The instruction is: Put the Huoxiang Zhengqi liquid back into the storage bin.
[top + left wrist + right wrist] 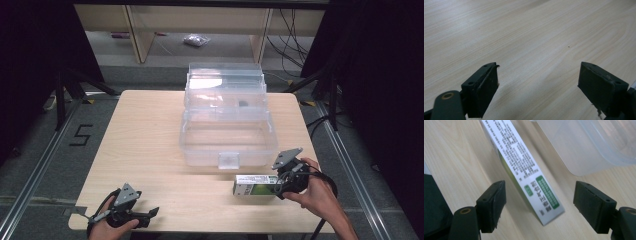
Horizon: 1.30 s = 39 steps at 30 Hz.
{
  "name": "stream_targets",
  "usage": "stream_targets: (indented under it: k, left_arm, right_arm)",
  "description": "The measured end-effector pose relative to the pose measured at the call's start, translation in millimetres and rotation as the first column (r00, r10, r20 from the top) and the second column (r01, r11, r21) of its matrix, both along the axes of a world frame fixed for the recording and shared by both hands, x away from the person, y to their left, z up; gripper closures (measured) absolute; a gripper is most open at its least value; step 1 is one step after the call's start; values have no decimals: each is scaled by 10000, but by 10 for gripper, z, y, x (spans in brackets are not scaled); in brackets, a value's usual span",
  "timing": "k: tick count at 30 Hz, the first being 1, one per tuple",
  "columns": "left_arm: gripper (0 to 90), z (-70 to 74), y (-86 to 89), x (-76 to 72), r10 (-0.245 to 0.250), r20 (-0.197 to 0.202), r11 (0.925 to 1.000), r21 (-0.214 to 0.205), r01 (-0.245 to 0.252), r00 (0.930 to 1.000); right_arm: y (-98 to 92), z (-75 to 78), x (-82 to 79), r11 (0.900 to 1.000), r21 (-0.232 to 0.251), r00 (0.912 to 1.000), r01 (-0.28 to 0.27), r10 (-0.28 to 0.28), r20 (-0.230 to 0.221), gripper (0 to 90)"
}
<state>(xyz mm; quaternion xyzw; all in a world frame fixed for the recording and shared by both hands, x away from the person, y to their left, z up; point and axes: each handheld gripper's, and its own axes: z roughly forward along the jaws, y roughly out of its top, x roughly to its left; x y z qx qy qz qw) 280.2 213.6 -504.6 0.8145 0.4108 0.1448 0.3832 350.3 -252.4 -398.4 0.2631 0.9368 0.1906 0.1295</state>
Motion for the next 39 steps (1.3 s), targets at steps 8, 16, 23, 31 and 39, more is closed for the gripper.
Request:
stream_targets:
  k: [8,16,23,31,39]
  left_arm:
    - [156,3,4,3,9,-48,10000,46,-9,10000]
    - [157,0,0,0,10,-23,10000,4,-10,10000]
    - [157,2,14,6,-16,-12,9999,116,16,10000]
    - [157,3,8,3,3,-7,10000,14,-3,10000]
    - [157,2,9,4,13,-6,10000,8,-13,10000]
  right_arm:
    - [118,-21,101,9985,-149,9985,-525,523,-133,298]
    - [193,-51,148,9963,-292,9960,-811,800,-394,335]
    - [302,-120,194,9891,-597,9887,-1348,1303,-743,373]
    - [419,-239,253,9755,-986,9748,-1968,1839,-1266,420]
    - [472,-280,314,9682,-1350,9659,-2105,1847,-1815,451]
